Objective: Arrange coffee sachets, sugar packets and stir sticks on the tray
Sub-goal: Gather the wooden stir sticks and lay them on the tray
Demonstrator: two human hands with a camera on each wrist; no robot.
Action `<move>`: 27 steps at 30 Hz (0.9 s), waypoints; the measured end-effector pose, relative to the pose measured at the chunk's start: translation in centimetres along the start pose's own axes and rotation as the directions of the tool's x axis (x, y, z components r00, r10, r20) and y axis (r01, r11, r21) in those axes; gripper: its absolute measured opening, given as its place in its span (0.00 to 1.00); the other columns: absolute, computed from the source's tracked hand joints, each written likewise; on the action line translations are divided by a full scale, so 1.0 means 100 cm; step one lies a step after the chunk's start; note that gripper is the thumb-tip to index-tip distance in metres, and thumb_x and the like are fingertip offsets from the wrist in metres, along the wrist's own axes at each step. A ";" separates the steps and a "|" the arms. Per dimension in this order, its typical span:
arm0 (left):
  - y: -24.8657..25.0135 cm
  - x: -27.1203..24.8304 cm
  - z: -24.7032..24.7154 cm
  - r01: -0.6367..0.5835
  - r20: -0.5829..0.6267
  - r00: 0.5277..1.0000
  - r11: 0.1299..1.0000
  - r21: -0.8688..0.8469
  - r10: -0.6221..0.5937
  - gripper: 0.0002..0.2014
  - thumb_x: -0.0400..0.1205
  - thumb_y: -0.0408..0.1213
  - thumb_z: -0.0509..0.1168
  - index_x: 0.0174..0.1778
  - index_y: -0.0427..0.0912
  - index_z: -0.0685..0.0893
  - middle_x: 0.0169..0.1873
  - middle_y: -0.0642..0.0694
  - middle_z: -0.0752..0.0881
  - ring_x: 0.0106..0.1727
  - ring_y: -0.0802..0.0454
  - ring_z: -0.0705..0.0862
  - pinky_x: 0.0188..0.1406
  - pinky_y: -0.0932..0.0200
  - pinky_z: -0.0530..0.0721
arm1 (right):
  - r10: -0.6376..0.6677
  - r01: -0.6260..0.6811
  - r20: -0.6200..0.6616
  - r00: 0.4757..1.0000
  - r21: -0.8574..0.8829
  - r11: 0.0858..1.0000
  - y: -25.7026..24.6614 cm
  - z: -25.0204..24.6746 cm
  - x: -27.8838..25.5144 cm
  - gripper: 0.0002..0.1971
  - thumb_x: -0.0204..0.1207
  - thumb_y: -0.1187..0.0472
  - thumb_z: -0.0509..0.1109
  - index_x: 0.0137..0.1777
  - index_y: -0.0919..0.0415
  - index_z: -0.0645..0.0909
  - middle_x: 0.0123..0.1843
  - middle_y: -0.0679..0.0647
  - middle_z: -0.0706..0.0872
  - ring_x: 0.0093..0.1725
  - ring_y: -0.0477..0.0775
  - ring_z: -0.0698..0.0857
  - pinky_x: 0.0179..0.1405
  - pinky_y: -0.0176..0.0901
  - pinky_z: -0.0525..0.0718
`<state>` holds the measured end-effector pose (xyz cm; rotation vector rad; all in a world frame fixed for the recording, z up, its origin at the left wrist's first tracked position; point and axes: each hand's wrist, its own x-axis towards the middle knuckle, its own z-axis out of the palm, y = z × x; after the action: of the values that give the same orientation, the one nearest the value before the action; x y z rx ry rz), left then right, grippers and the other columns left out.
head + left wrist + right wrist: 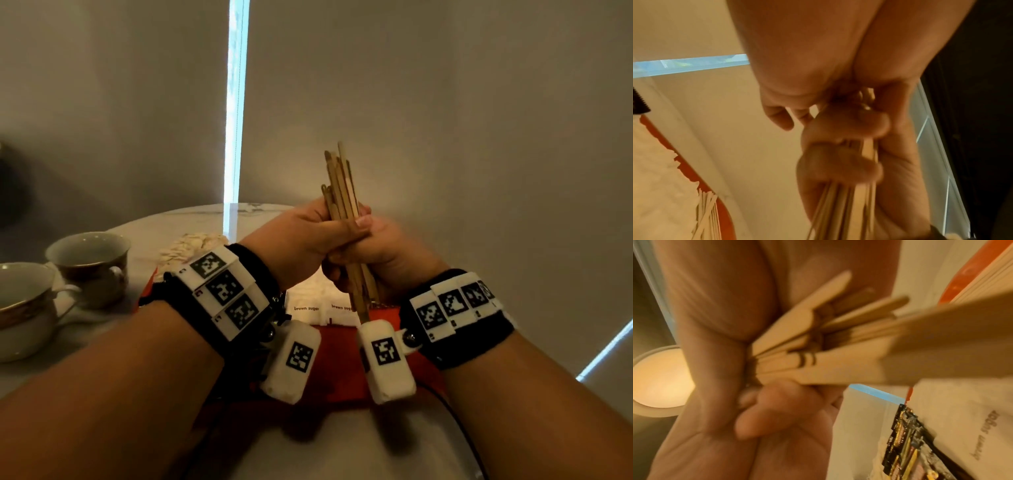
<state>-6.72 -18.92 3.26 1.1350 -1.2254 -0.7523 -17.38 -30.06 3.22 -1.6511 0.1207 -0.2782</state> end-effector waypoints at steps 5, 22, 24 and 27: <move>-0.013 0.007 0.002 -0.003 -0.131 0.991 1.000 0.012 0.004 0.15 0.88 0.40 0.64 0.69 0.40 0.82 0.40 0.49 0.85 0.35 0.57 0.85 0.30 0.62 0.82 | -0.086 0.082 -0.110 0.990 -0.036 0.996 0.016 -0.003 -0.002 0.08 0.75 0.67 0.70 0.53 0.67 0.81 0.38 0.60 0.85 0.32 0.57 0.84 0.31 0.46 0.83; 0.030 0.014 0.013 -0.167 -0.327 0.944 0.918 -0.360 0.044 0.19 0.83 0.52 0.67 0.44 0.36 0.83 0.39 0.40 0.90 0.49 0.40 0.91 0.44 0.43 0.90 | -0.122 0.092 -0.094 0.988 -0.276 0.957 -0.055 -0.003 -0.012 0.14 0.69 0.65 0.77 0.55 0.60 0.86 0.41 0.57 0.91 0.32 0.55 0.85 0.31 0.44 0.83; 0.053 0.017 0.013 -0.284 -0.410 0.908 0.846 -0.452 0.085 0.18 0.87 0.48 0.63 0.38 0.38 0.79 0.32 0.45 0.88 0.50 0.42 0.92 0.51 0.42 0.90 | -0.206 0.155 -0.195 0.959 -0.248 0.956 -0.072 -0.006 -0.010 0.19 0.69 0.52 0.76 0.55 0.63 0.86 0.43 0.57 0.91 0.37 0.57 0.89 0.35 0.46 0.84; 0.073 0.018 0.013 -0.403 -0.509 0.856 0.733 -0.548 0.089 0.16 0.88 0.47 0.63 0.37 0.42 0.79 0.27 0.49 0.84 0.48 0.45 0.92 0.59 0.43 0.88 | -0.192 0.248 -0.450 0.872 0.068 0.966 -0.069 -0.009 -0.008 0.23 0.76 0.40 0.68 0.52 0.61 0.86 0.39 0.54 0.89 0.38 0.56 0.89 0.40 0.49 0.80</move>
<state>-8.47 -18.72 10.65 0.4988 -0.6125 -0.5768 -18.95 -30.09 10.07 -1.4536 0.2513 -0.8219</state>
